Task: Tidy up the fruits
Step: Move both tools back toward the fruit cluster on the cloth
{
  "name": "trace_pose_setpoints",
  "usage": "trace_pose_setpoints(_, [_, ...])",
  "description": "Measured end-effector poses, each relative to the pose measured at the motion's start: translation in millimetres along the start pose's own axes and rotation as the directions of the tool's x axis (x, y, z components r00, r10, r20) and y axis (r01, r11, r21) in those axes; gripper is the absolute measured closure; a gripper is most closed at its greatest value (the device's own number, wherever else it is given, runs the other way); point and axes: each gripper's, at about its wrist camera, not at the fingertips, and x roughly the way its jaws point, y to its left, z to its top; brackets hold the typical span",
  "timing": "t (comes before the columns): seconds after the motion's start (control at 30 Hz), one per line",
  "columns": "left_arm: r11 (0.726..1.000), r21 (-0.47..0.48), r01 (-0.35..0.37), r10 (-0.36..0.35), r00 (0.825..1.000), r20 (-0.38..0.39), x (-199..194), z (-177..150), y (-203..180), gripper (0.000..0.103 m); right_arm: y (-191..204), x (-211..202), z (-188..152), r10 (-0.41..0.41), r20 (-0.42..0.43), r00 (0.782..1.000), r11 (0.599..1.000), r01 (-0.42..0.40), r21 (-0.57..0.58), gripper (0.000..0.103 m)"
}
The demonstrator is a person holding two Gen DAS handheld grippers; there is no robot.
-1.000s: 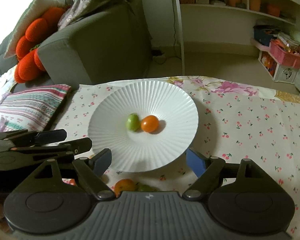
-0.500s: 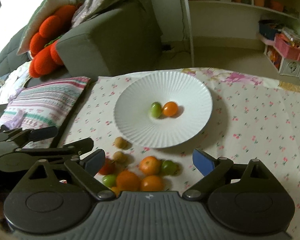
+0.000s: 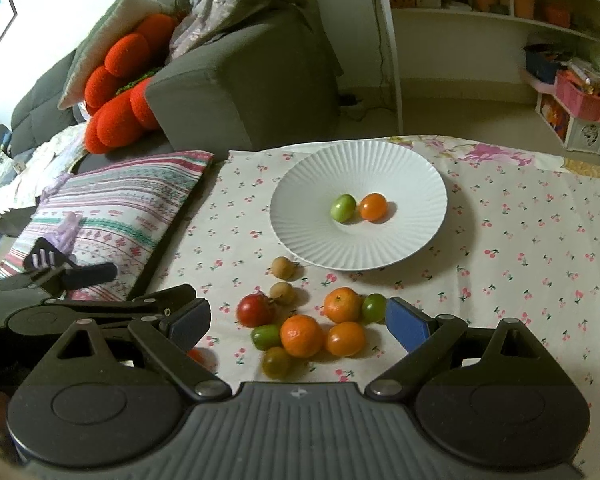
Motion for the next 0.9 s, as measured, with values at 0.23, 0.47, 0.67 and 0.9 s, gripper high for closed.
trace_pose_setpoints(0.23, [0.998, -0.049, 0.029, -0.03, 0.999, -0.021, -3.8, -8.6, 19.2, 0.017, 3.1, -0.4, -1.7, 0.007, -0.024, 1.0, 1.0, -0.007, 0.023, 0.01])
trace_pose_setpoints(0.47, [0.996, -0.078, 0.052, -0.059, 0.994, -0.092, 8.4, -24.2, 31.5, 0.017, 9.3, 17.2, -16.7, 0.015, -0.105, 0.994, 1.0, -0.017, -0.019, 0.012])
trace_pose_setpoints(0.67, [0.993, -0.096, 0.072, -0.087, 0.984, -0.157, 18.5, -42.7, 37.4, 0.022, 11.1, 26.4, -25.8, -0.003, -0.134, 0.991, 0.998, -0.006, -0.069, 0.016])
trace_pose_setpoints(0.9, [0.991, -0.093, 0.095, -0.112, 0.973, -0.203, 26.4, -63.0, 43.0, 0.041, 22.5, 37.3, -39.1, 0.03, -0.126, 0.992, 0.983, -0.052, -0.177, 0.026])
